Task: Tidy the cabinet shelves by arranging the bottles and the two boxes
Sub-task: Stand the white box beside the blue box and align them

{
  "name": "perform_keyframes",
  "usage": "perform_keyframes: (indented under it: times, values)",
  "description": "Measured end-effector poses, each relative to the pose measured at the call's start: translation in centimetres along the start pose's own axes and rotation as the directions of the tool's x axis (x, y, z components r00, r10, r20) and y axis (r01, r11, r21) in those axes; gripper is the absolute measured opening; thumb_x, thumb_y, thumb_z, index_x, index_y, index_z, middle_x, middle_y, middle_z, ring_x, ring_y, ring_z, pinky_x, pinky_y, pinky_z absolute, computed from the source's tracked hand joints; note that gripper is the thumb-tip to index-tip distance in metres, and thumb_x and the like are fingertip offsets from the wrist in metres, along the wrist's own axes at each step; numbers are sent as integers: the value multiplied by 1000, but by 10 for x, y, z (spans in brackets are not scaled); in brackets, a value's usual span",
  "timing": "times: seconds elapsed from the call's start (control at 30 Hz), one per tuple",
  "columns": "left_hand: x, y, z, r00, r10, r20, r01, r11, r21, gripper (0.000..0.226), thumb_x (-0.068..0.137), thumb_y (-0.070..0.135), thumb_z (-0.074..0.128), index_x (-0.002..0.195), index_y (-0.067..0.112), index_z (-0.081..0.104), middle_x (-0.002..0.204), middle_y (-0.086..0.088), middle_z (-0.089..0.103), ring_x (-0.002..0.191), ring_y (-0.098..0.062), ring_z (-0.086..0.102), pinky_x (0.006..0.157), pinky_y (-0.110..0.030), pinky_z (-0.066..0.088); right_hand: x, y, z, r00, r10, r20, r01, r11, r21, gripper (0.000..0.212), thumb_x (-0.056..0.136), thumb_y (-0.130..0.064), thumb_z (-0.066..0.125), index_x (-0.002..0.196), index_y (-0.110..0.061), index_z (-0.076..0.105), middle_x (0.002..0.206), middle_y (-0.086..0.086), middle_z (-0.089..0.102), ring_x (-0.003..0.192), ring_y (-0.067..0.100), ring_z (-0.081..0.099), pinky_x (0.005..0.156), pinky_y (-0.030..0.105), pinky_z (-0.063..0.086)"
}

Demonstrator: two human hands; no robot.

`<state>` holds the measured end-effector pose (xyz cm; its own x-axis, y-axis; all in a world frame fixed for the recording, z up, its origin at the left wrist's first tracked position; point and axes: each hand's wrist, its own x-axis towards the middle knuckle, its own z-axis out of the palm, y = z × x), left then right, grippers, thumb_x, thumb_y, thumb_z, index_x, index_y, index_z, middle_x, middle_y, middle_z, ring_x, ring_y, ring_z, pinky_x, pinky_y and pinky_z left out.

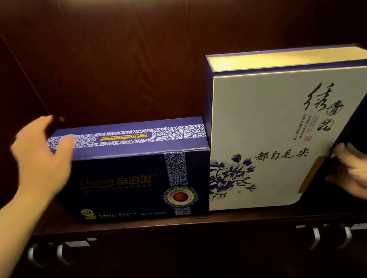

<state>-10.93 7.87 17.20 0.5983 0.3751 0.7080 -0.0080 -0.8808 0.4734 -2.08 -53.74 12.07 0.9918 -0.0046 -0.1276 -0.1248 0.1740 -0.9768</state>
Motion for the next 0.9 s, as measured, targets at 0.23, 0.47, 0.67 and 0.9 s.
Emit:
perform_keyframes:
  times: [0.23,0.47,0.67,0.9]
  values:
    - [-62,-38,8,668,-595,447,713,341,-612,60,103,60,17,146,30,47,142,5,55,125,-13,53,109,-36,34,-14,23,35,992,-28,-122,26,1000,-16,72,80,-48,61,147,-28,45,140,-3,58,135,24,47,112,53,32]
    - [-56,-38,-1,643,-539,544,760,367,-536,60,100,66,21,152,40,37,156,10,43,139,-15,40,117,-43,22,-23,17,43,990,16,-138,-15,1000,3,62,88,-44,59,146,-30,46,141,-1,58,135,24,46,115,57,26]
    - [-58,-39,-11,647,-528,551,756,352,-551,49,101,62,26,141,43,48,147,11,52,128,-11,49,104,-37,31,-33,18,46,991,25,-132,-26,1000,-5,62,88,-45,57,147,-31,45,143,2,55,135,24,43,114,55,27]
    - [-57,-37,-10,649,-508,567,750,303,-588,43,102,60,27,128,44,57,136,17,61,122,-5,54,103,-36,36,-33,21,48,990,23,-140,-20,1000,19,57,90,-45,56,145,-33,48,137,-3,59,132,22,45,109,52,32]
